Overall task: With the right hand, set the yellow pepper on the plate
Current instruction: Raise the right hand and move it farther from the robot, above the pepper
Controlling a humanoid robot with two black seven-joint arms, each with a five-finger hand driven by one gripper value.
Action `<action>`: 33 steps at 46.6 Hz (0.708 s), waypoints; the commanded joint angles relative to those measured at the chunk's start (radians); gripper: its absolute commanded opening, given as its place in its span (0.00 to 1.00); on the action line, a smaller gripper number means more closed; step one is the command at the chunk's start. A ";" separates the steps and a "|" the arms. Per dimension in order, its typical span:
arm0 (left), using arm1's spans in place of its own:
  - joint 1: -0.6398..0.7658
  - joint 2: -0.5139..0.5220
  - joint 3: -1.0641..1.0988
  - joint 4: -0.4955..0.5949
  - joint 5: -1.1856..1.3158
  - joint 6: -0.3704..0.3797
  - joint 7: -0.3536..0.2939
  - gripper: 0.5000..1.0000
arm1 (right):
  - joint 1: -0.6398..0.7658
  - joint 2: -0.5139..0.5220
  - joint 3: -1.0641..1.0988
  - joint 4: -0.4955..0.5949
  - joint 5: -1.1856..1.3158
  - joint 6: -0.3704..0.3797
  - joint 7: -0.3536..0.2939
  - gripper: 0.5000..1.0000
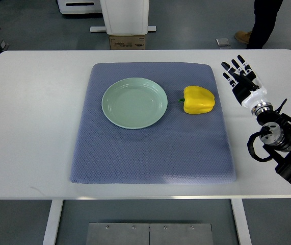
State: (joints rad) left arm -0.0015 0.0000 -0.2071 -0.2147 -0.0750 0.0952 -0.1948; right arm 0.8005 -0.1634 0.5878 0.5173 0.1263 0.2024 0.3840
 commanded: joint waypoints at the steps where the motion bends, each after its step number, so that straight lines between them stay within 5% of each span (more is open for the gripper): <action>1: 0.000 0.000 0.000 0.000 0.000 0.000 0.000 1.00 | 0.002 -0.001 0.000 -0.006 -0.001 0.000 0.010 1.00; 14: 0.000 0.000 0.000 0.000 0.000 0.000 0.000 1.00 | 0.025 -0.016 -0.009 0.021 -0.004 0.035 0.007 1.00; 33: 0.000 0.000 0.000 0.000 0.000 0.000 0.000 1.00 | 0.059 -0.182 -0.020 0.196 -0.246 0.034 -0.023 1.00</action>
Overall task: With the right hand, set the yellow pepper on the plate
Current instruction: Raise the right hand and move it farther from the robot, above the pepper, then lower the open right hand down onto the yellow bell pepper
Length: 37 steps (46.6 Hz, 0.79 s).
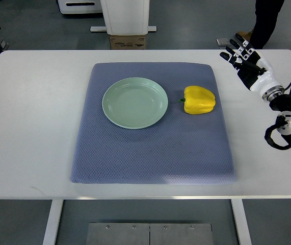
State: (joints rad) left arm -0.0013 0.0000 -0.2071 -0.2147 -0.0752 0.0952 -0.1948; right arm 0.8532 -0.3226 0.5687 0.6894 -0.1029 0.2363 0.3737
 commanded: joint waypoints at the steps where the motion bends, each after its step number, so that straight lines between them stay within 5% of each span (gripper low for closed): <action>1: 0.000 0.000 0.000 0.000 0.000 0.000 0.000 1.00 | 0.007 -0.032 -0.001 0.033 -0.017 0.000 -0.019 1.00; 8: 0.000 0.000 0.000 0.000 0.000 0.000 0.000 1.00 | 0.030 -0.101 -0.033 0.102 -0.034 0.001 -0.078 1.00; 21: 0.000 0.000 0.000 0.000 0.000 0.000 0.000 1.00 | 0.104 -0.222 -0.179 0.196 -0.101 -0.011 -0.084 0.97; 37: 0.000 0.000 0.000 0.000 0.000 0.000 0.000 1.00 | 0.142 -0.243 -0.277 0.217 -0.359 -0.051 -0.081 0.97</action>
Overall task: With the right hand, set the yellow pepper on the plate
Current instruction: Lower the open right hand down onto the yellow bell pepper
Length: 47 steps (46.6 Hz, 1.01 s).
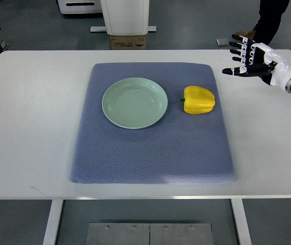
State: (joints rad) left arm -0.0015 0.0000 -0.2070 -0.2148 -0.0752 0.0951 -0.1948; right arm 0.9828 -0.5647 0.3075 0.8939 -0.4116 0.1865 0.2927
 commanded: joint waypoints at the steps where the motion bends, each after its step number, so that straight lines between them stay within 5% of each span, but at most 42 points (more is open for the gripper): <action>1: 0.000 0.000 0.000 0.000 0.000 0.000 0.000 1.00 | 0.017 -0.001 -0.024 0.017 -0.070 -0.002 0.002 0.97; 22: 0.000 0.000 0.000 0.000 0.000 0.000 0.000 1.00 | 0.301 0.035 -0.433 0.043 -0.161 -0.041 0.006 0.97; 47: 0.000 0.000 0.000 0.000 0.000 0.000 0.000 1.00 | 0.421 0.121 -0.709 0.030 -0.210 -0.142 0.006 0.98</action>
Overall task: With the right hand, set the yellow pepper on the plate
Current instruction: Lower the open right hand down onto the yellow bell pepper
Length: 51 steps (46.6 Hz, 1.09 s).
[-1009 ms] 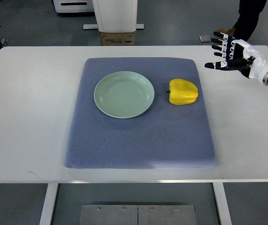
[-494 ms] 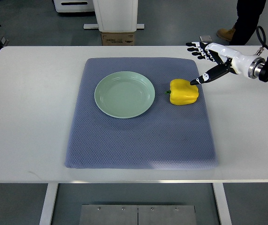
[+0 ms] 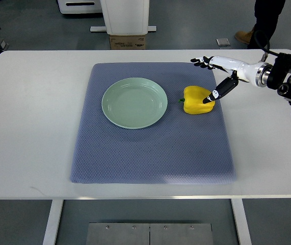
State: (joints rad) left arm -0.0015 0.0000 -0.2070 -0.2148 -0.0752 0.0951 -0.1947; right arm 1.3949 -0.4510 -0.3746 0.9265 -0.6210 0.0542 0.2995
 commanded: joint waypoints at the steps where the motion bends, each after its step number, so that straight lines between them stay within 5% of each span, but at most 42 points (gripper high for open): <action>1: 0.000 0.000 0.000 0.000 0.000 0.000 0.000 1.00 | 0.013 0.011 -0.036 -0.005 0.000 -0.010 0.000 0.98; 25: 0.000 0.000 0.000 0.000 0.000 0.000 0.000 1.00 | 0.042 0.163 -0.210 -0.132 -0.022 -0.016 0.000 0.99; 51: 0.000 0.000 0.000 0.000 0.000 0.000 0.000 1.00 | 0.053 0.181 -0.285 -0.175 -0.022 -0.014 0.009 0.96</action>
State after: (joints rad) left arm -0.0016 0.0000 -0.2071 -0.2148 -0.0752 0.0951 -0.1948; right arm 1.4536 -0.2700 -0.6596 0.7601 -0.6428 0.0399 0.3092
